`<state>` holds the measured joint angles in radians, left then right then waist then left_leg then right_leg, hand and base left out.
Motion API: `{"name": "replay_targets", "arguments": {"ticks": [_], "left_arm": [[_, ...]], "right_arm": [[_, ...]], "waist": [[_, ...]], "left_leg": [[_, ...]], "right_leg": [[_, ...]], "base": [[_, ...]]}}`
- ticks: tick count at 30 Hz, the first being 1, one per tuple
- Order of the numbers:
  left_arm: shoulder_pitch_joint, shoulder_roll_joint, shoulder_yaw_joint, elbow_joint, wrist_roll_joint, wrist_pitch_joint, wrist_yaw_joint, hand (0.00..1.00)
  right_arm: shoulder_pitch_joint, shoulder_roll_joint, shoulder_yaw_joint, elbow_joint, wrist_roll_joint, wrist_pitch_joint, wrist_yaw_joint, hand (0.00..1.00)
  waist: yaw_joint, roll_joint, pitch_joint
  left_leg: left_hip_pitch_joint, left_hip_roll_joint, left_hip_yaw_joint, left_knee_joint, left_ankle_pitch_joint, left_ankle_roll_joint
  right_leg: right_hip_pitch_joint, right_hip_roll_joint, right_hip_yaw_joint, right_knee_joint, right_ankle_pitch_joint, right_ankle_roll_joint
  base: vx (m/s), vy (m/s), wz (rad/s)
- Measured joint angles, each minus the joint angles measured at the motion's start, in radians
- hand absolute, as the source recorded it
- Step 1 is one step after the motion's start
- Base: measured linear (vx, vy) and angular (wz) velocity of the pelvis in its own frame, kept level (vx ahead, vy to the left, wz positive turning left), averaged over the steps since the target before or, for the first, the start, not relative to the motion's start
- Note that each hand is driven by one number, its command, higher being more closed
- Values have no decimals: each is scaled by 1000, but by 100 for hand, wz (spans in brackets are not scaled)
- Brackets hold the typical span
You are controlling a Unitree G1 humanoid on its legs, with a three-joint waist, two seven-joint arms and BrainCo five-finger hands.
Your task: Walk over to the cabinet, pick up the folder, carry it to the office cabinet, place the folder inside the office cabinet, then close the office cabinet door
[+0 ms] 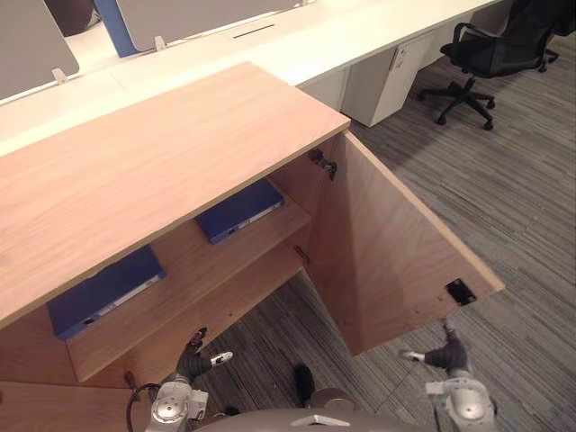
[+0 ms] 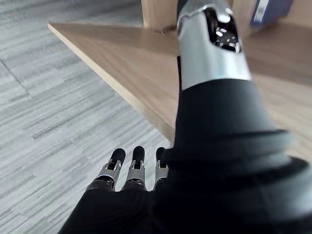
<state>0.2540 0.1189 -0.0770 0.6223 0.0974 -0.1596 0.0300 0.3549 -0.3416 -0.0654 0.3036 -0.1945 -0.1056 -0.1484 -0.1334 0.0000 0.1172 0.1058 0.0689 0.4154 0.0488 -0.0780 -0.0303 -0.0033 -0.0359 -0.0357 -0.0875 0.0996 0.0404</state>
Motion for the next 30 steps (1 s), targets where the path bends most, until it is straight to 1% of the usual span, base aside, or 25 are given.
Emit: {"name": "replay_targets", "arguments": {"ticks": [3,4,5,9,11,13,17,19,21,22,24,25,27,30], "left_arm": [[-15,-1,-10,24,17,0,1,0],[-16,-1,-12,25,22,0,1,0],[-16,-1,-15,26,26,0,1,0],[-17,-1,-19,29,27,0,8,0],[-11,-1,-21,30,27,0,10,0],[-12,-1,-24,35,26,0,10,0],[-10,4,-23,63,26,0,12,0],[-8,12,-24,63,26,0,13,0],[-6,23,-22,64,26,0,15,0],[-5,27,-19,64,25,0,20,0],[-7,27,-12,64,24,0,23,0],[-5,27,-6,64,22,0,28,0],[-4,27,1,67,21,1,29,0],[-3,22,17,76,10,3,31,0]], "right_arm": [[3,10,148,24,-66,-2,58,0],[3,10,182,25,-83,-8,74,0],[4,35,232,29,-103,-18,90,0],[-17,88,324,31,-168,-67,125,0],[-45,111,331,47,-178,-75,123,0],[-76,116,320,70,-192,-74,119,0],[-105,120,246,146,-210,-65,87,0],[-115,120,210,190,-218,-60,71,0],[-123,121,175,234,-226,-45,60,0],[-125,122,156,262,-225,-37,45,0],[-127,131,125,296,-222,-25,32,0],[-135,139,118,326,-201,-17,31,0],[-145,151,117,358,-170,-15,31,0],[-160,196,92,415,-121,3,31,0]], "waist": [[27,-6,-3],[30,-8,-6],[38,-12,-18],[77,-23,-28],[90,-29,-34],[93,-32,-36],[109,-42,-40],[110,-49,-43],[115,-55,-47],[123,-56,-47],[121,-55,-47],[127,-56,-47],[132,-56,-49],[139,-57,-50]], "left_leg": [[-3,-2,-11,0,-1,-4],[-6,-3,-18,0,-3,-8],[-19,-6,-40,0,0,-11],[-26,-14,-58,-3,1,-10],[-30,-22,-65,-10,4,-5],[-36,-32,-75,-17,9,1],[-33,-53,-94,-30,17,16],[-35,-62,-109,-35,19,20],[-33,-68,-118,-36,18,22],[-31,-72,-123,-36,16,26],[-27,-81,-144,-40,19,31],[-16,-86,-146,-53,23,36],[-13,-95,-156,-72,33,45],[4,-110,-187,-114,61,57]], "right_leg": [[-1,-3,-12,0,6,2],[-1,-4,-15,0,6,2],[-4,-9,-33,0,7,3],[-5,-16,-37,8,8,7],[-9,-25,-44,15,11,15],[-19,-33,-58,24,9,23],[-15,-54,-65,40,4,33],[-13,-64,-86,43,2,39],[-9,-70,-90,51,-5,47],[-6,-76,-95,54,-8,51],[2,-83,-116,67,-20,57],[3,-87,-118,77,-27,58],[3,-97,-134,83,-32,62],[8,-106,-155,89,-39,69]], "base": [[-67,-16,1],[-60,-20,25],[-50,-16,29],[-30,8,15],[-8,34,14],[-9,50,19],[17,57,16],[19,48,21],[14,41,17],[12,34,18],[5,26,26],[-16,41,15],[-26,40,19],[-12,22,28]]}}
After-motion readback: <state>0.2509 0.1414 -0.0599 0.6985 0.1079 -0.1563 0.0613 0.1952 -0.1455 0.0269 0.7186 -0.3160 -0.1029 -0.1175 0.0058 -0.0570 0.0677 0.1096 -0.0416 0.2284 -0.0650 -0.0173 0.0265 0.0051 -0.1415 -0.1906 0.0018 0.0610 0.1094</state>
